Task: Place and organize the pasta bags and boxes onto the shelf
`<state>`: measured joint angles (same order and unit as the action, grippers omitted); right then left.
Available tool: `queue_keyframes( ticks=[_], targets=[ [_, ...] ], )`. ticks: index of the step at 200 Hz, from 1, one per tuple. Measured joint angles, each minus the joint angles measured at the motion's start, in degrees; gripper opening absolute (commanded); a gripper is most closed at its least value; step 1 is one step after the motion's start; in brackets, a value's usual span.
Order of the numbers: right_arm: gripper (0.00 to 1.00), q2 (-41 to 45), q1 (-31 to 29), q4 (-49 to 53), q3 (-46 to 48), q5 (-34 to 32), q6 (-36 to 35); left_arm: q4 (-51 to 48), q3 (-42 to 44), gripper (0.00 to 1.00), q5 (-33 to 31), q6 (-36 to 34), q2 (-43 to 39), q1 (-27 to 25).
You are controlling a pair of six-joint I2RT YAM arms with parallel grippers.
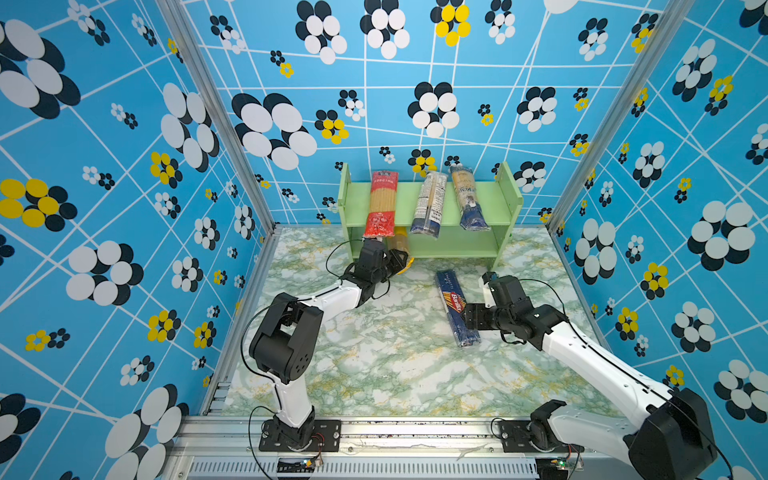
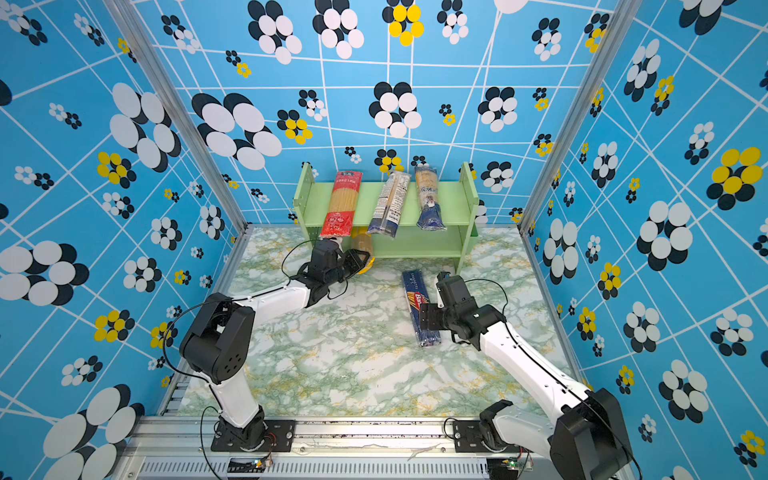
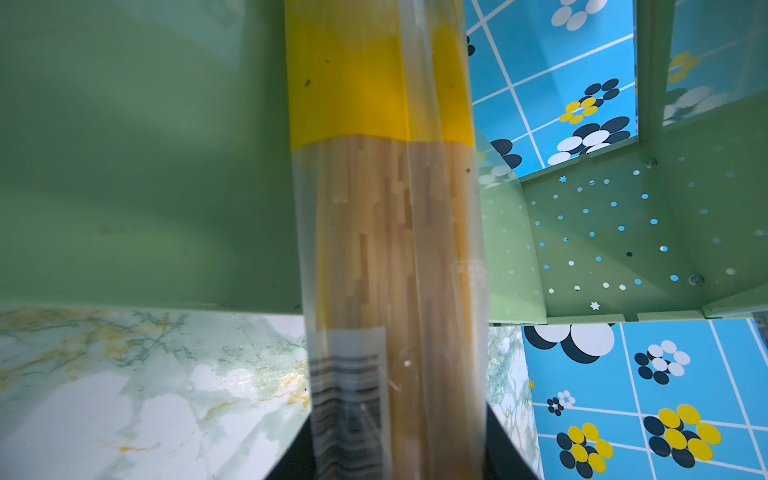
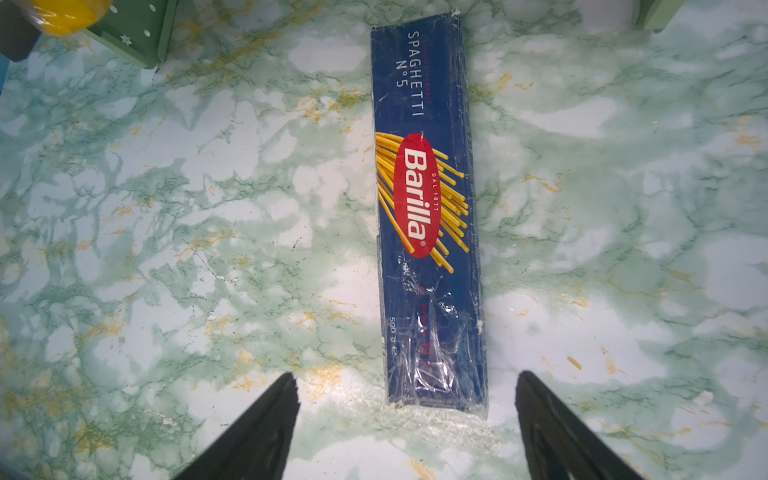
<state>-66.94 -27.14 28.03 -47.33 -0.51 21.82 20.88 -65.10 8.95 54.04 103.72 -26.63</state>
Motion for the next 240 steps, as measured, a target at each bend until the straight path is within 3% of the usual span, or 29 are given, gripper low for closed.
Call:
queue_keyframes(
  ticks=[45,50,160,240],
  targets=[
    [0.86,0.0,0.0,0.0,0.0,0.0,0.0,0.0,-0.1,0.42,-0.1,-0.1,0.0,0.0],
    [0.86,0.0,0.0,0.0,0.0,0.0,0.0,0.0,-0.1,0.47,-0.2,-0.2,0.0,0.0],
    [0.86,-0.1,0.2,0.0,0.0,0.7,-0.2,4.4,-0.4,0.69,-0.8,-1.4,0.0,0.0],
    [0.88,-1.3,0.3,0.1,0.0,1.1,-0.2,7.0,0.7,0.74,-0.8,-1.0,0.0,-0.4]
  ],
)
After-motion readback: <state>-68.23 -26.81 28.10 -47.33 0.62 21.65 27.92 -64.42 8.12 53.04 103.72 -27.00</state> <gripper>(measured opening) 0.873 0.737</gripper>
